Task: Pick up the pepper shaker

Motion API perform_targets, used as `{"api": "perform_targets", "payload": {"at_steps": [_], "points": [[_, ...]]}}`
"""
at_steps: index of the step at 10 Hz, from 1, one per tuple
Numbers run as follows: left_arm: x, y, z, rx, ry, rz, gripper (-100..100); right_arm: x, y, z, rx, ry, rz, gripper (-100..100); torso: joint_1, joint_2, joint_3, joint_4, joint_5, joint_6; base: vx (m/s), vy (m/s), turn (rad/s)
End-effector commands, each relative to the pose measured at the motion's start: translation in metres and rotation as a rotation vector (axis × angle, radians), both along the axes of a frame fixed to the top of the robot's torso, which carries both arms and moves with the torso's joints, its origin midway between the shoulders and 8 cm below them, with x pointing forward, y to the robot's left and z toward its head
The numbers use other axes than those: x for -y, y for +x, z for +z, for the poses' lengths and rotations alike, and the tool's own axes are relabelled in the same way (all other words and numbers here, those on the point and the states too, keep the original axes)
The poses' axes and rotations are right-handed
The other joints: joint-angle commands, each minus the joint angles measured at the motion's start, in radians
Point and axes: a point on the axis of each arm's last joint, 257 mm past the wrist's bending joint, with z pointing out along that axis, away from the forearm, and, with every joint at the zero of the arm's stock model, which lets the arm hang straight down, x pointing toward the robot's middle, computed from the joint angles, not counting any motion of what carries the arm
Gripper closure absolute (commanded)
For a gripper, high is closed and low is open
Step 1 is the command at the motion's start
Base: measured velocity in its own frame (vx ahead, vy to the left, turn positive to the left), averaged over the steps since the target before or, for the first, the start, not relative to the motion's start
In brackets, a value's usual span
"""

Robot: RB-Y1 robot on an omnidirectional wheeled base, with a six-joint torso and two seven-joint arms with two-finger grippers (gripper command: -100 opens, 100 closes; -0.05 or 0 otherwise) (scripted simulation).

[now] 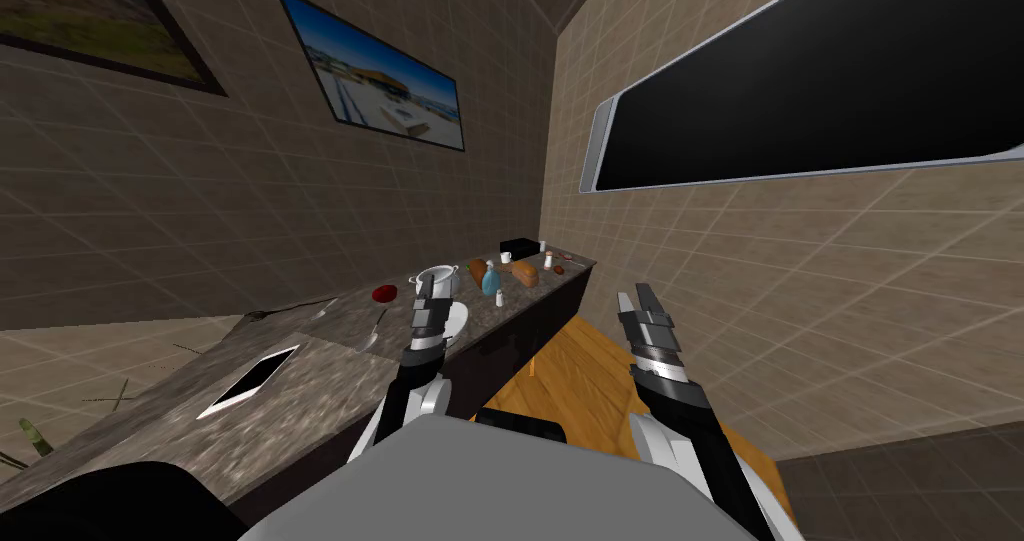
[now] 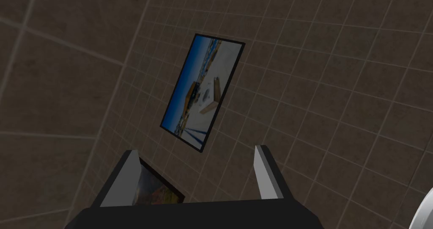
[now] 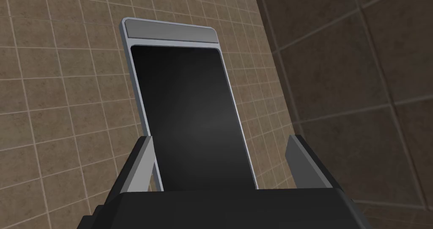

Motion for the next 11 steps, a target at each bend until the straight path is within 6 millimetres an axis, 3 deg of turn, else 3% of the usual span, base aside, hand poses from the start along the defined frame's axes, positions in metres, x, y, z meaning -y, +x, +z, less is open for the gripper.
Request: {"api": "perform_targets", "payload": {"at_steps": [1,5,11], "points": [[0.005,0.003,-0.001,-0.008,0.012,-0.03,-100,0.0,0.0,0.0,0.0,0.0,0.0,0,0.0,0.0,0.0,0.0,0.0,0.0,0.006,0.001,0.098],[0.027,0.021,-0.011,-0.058,0.01,-0.164,-100,0.0,0.0,0.0,0.0,0.0,0.0,0,-0.001,-0.002,-0.001,0.0,0.0,0.0,0.021,-0.02,0.17],[0.06,0.061,-0.041,-0.201,-0.096,-0.377,-100,0.0,0.0,0.0,0.0,0.0,0.0,0,-0.004,-0.002,-0.001,0.0,-0.001,0.0,0.022,-0.067,0.194]]}}
